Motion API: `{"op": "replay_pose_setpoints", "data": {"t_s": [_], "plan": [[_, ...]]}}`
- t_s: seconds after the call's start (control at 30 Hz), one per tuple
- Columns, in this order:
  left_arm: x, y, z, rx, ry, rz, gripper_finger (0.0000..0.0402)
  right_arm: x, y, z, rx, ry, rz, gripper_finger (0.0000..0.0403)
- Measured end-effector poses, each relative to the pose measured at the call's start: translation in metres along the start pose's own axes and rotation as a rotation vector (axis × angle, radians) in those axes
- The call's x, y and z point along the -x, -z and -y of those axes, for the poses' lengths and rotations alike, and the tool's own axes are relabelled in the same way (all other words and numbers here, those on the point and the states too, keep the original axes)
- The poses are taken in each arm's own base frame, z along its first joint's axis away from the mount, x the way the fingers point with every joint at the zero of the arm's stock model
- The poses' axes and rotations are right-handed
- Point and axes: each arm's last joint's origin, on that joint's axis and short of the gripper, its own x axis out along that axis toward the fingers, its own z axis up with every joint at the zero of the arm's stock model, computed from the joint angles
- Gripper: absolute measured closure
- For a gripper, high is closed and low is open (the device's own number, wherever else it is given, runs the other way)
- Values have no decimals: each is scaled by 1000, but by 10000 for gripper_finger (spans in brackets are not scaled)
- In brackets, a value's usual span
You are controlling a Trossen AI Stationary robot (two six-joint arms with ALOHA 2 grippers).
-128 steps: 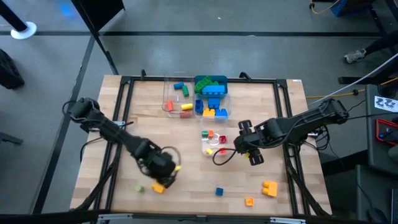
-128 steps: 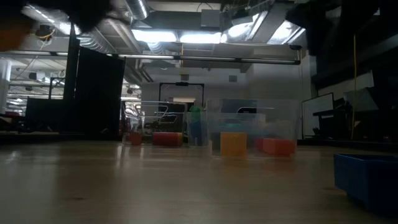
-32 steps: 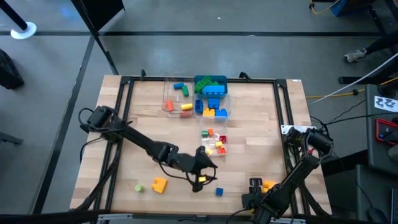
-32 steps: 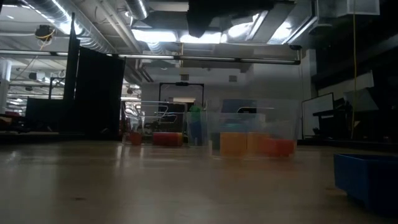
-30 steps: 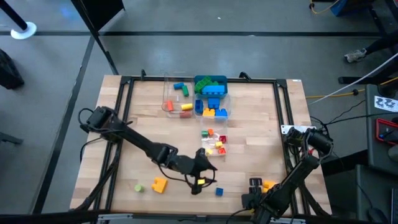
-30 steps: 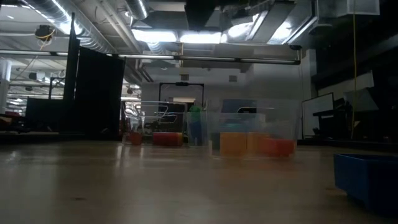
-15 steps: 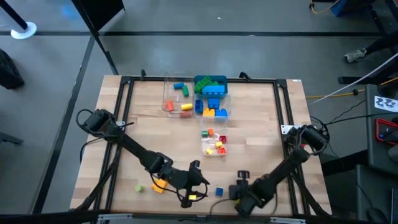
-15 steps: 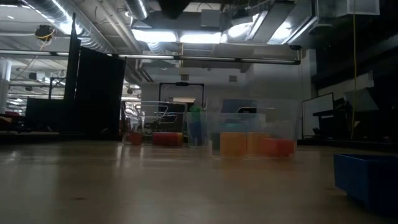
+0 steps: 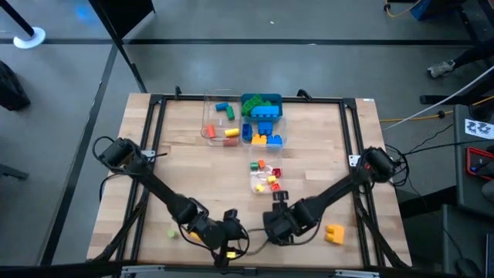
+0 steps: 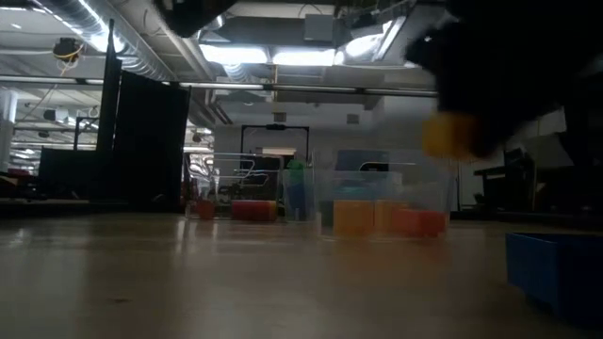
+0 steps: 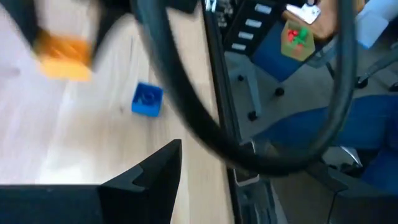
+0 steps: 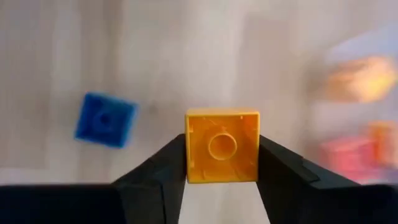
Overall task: Sort blocks by size
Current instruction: Put the yellow 4 stud small game piece into the bottom transparent bin
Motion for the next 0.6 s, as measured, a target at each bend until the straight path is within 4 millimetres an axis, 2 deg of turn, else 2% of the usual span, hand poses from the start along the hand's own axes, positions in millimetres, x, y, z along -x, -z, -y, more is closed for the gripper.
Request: {"op": "replay_pose_setpoints", "data": {"t_s": [0.27,0.4,0.6], "plan": [[6,23,9,136,-36,-151,185,26,-21,41,93,284,-20,257],[10,34,14,231,-31,-247,185,22,-27,62,86,335,-42,241],[15,45,23,319,-42,-295,185,10,-29,99,28,366,-102,217]]}}
